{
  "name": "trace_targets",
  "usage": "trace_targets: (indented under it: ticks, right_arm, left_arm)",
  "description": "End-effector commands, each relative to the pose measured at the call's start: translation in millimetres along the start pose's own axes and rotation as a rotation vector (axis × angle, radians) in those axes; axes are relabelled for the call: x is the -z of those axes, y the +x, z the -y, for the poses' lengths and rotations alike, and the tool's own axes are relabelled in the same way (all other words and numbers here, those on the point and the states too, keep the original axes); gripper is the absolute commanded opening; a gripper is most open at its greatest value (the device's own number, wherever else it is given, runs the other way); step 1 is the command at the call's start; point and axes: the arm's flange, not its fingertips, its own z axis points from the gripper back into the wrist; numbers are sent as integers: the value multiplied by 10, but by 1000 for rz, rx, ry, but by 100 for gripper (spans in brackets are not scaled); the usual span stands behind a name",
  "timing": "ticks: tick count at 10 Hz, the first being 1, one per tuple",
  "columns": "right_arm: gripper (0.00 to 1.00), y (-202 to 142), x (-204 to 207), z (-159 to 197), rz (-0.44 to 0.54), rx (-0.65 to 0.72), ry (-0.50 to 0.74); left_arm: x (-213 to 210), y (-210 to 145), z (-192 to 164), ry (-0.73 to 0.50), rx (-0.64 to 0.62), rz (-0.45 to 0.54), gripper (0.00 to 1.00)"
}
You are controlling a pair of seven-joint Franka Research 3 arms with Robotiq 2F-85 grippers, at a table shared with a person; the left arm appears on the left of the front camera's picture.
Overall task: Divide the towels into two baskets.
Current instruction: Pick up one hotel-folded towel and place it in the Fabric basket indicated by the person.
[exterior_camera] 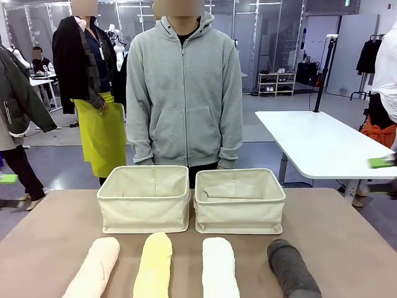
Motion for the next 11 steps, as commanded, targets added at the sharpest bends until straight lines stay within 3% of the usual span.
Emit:
trace_targets:
  ticks: [1,4,6,7,11]
  right_arm:
    - [100,-155,-469,93,101,64,-11]
    - [100,-330,-1060,220,88,127,-123]
    - [100,-274,-940,242,49,71,-158]
    - [100,-386,-1091,270,116,112,-131]
    - [100,-386,-1091,270,116,112,-131]
  left_arm:
    - [-387,-120,-49,10,5,84,100]
    - [-870,-208,-43,73,-2,134,100]
    - [-814,-243,-69,69,-34,151,100]
    - [-814,-243,-69,69,-34,151,100]
    - [-814,-243,-69,69,-34,151,100]
